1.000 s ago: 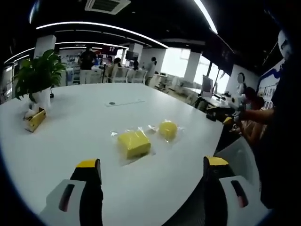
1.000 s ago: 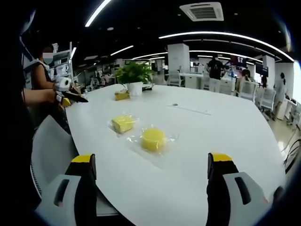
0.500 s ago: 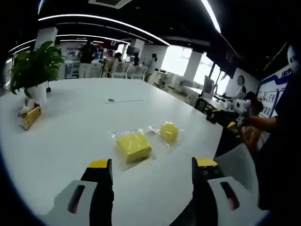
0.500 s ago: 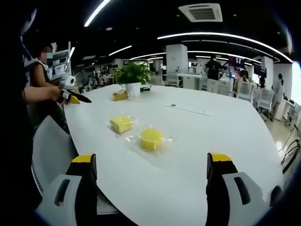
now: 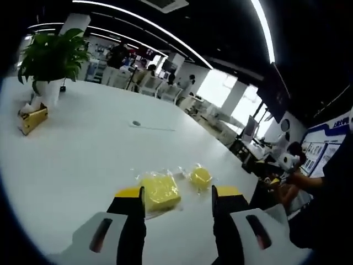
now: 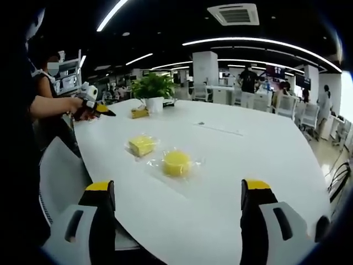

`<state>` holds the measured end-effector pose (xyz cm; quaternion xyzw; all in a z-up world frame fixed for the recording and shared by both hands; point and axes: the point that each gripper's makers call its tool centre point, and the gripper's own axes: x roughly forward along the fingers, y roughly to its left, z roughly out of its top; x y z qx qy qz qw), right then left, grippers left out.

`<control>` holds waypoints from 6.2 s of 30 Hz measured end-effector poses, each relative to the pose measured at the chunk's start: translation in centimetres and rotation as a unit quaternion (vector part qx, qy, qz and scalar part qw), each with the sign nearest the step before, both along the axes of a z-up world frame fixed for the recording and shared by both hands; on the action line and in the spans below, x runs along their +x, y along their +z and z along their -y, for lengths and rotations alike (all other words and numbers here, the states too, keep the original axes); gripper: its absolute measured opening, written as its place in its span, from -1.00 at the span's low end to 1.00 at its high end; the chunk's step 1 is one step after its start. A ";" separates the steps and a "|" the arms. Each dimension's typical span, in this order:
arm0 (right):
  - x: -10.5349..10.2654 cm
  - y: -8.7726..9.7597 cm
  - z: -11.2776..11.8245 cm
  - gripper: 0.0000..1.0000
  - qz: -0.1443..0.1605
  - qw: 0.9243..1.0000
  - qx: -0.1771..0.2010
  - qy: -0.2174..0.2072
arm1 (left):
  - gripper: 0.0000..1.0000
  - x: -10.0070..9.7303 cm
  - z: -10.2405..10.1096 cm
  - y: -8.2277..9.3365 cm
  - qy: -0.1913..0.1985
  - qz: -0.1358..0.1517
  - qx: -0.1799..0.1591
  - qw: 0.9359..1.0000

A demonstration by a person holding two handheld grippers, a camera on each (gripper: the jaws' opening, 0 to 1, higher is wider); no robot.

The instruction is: Compare the silicone blocks by pressing each to a similar depth, holding the contact briefly, and releasing to observe deformation and rebound differences across the visible hardness samples.

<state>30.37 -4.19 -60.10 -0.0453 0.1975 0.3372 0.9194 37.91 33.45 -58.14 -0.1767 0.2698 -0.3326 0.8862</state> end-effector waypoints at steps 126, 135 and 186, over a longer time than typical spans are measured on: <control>-0.2 1.5 -1.1 0.60 0.011 1.000 0.008 0.002 | -1.00 3.2 10.7 6.0 -0.212 0.188 0.076 0.956; 0.1 1.5 -2.7 0.59 0.012 0.999 0.014 0.029 | -1.00 2.5 11.0 9.2 -0.236 0.229 0.110 0.938; 6.6 7.4 -13.8 0.20 0.020 0.965 0.071 0.250 | -1.00 -0.1 16.3 13.9 -0.346 0.285 0.126 0.885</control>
